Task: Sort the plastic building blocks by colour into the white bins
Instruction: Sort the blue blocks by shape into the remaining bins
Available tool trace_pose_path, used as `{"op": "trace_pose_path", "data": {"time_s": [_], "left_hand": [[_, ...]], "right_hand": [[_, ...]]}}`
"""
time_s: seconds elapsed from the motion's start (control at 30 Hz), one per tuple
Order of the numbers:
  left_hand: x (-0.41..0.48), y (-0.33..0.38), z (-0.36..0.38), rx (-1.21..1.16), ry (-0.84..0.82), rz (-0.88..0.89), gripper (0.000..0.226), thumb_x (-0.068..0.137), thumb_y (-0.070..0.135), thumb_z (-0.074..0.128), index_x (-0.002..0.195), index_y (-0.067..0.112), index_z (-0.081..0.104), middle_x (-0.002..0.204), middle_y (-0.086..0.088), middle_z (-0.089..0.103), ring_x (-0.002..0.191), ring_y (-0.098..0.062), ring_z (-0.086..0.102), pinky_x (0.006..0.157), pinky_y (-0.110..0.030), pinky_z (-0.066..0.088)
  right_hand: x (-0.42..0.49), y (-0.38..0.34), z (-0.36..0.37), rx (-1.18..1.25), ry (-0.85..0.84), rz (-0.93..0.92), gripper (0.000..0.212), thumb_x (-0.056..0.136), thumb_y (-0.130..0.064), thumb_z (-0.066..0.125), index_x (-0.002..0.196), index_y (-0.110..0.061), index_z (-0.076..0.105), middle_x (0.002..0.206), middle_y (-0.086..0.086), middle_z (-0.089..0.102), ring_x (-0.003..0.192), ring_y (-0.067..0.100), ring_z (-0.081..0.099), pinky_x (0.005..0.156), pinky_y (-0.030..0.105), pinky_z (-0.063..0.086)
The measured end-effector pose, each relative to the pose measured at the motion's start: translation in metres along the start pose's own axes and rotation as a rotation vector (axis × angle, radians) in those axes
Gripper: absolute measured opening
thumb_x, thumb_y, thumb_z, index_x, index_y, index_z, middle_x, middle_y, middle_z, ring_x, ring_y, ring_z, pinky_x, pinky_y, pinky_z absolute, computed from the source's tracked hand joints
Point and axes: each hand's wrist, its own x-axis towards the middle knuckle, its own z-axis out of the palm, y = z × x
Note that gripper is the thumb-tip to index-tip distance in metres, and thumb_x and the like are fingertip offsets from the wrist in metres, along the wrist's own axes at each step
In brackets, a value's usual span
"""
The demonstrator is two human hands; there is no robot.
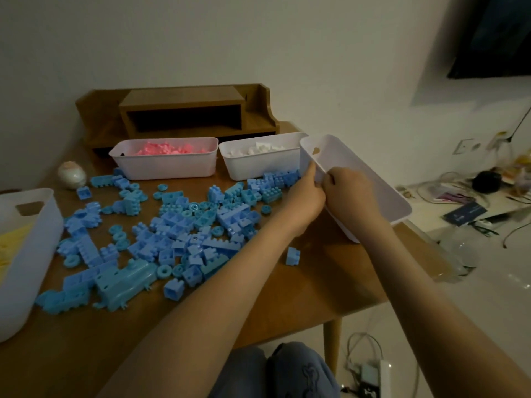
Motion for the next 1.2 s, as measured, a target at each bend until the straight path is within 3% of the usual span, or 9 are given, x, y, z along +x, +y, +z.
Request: {"op": "trace_pose_path", "data": {"time_s": [0.13, 0.23, 0.4, 0.7, 0.77, 0.87, 0.93, 1.03, 1.2], "left_hand": [[0.003, 0.002, 0.005, -0.235, 0.07, -0.005, 0.061, 0.1, 0.026, 0.037, 0.143, 0.056, 0.006, 0.136, -0.009, 0.049, 0.1, -0.025, 0.059, 0.088, -0.051, 0.052], [0.006, 0.008, 0.005, -0.323, 0.032, 0.023, 0.051, 0.101, 0.029, 0.037, 0.145, 0.049, 0.018, 0.125, -0.004, 0.056, 0.107, -0.022, 0.058, 0.093, -0.048, 0.05], [0.007, 0.008, 0.003, -0.239, -0.01, 0.034, 0.052, 0.101, 0.026, 0.036, 0.145, 0.048, 0.018, 0.105, -0.021, 0.058, 0.105, -0.038, 0.058, 0.094, -0.053, 0.048], [0.01, 0.014, 0.004, -0.145, -0.005, 0.059, 0.052, 0.102, 0.026, 0.034, 0.147, 0.045, 0.015, 0.091, -0.019, 0.055, 0.094, -0.034, 0.059, 0.092, -0.049, 0.05], [0.009, 0.017, 0.005, -0.122, -0.007, 0.076, 0.052, 0.103, 0.025, 0.033, 0.148, 0.042, 0.014, 0.101, -0.017, 0.057, 0.091, -0.023, 0.057, 0.091, -0.04, 0.05], [0.011, 0.018, 0.003, -0.023, -0.021, 0.095, 0.055, 0.103, 0.023, 0.034, 0.15, 0.037, 0.011, 0.135, -0.013, 0.048, 0.098, -0.012, 0.049, 0.085, -0.027, 0.041], [0.012, 0.018, 0.002, 0.097, -0.041, 0.057, 0.052, 0.102, 0.025, 0.035, 0.15, 0.033, 0.016, 0.136, -0.009, 0.047, 0.106, -0.018, 0.052, 0.086, -0.029, 0.042], [0.014, 0.016, 0.0, 0.277, -0.072, -0.038, 0.038, 0.099, 0.03, 0.037, 0.136, 0.021, 0.041, 0.12, -0.011, 0.059, 0.093, -0.022, 0.057, 0.072, -0.029, 0.047], [0.004, 0.022, -0.01, 0.24, 0.054, -0.044, 0.064, 0.099, 0.021, 0.042, 0.151, 0.016, 0.005, 0.142, -0.012, 0.042, 0.12, -0.028, 0.05, 0.088, -0.033, 0.043]], "right_hand": [[0.0, 0.0, 0.0, 0.168, 0.088, 0.008, 0.028, 0.098, -0.015, 0.038, 0.071, -0.009, 0.046, 0.062, 0.003, 0.047, 0.052, 0.016, 0.043, 0.045, 0.024, 0.024], [-0.004, -0.002, -0.001, 0.21, 0.16, -0.007, 0.023, 0.098, -0.016, 0.038, 0.088, -0.007, 0.057, 0.076, 0.007, 0.057, 0.064, 0.02, 0.053, 0.049, 0.023, 0.031], [-0.005, 0.0, 0.002, 0.307, 0.198, 0.013, 0.026, 0.099, -0.017, 0.037, 0.086, -0.008, 0.058, 0.075, 0.007, 0.058, 0.062, 0.016, 0.052, 0.049, 0.019, 0.032], [-0.003, 0.003, -0.001, 0.304, 0.245, 0.022, 0.027, 0.099, -0.017, 0.037, 0.083, -0.009, 0.056, 0.073, 0.008, 0.058, 0.061, 0.019, 0.054, 0.051, 0.023, 0.037], [-0.003, 0.003, -0.002, 0.285, 0.245, 0.019, 0.025, 0.099, -0.017, 0.037, 0.084, -0.009, 0.055, 0.073, 0.007, 0.058, 0.062, 0.02, 0.054, 0.049, 0.025, 0.036], [-0.005, 0.003, -0.006, 0.103, 0.233, 0.005, 0.015, 0.097, -0.015, 0.042, 0.093, -0.009, 0.055, 0.078, 0.006, 0.057, 0.063, 0.019, 0.053, 0.056, 0.027, 0.035], [-0.009, 0.001, -0.01, 0.025, 0.258, 0.01, 0.011, 0.096, -0.015, 0.047, 0.102, -0.008, 0.052, 0.089, 0.01, 0.061, 0.071, 0.021, 0.056, 0.061, 0.029, 0.04], [-0.015, -0.009, -0.023, 0.016, 0.346, -0.041, 0.021, 0.093, -0.013, 0.052, 0.112, -0.004, 0.047, 0.104, 0.015, 0.061, 0.086, 0.03, 0.062, 0.07, 0.035, 0.047], [-0.019, -0.013, -0.04, 0.019, 0.48, -0.23, 0.024, 0.091, -0.01, 0.054, 0.112, 0.001, 0.051, 0.095, 0.02, 0.063, 0.067, 0.022, 0.046, 0.058, 0.03, 0.032]]}}
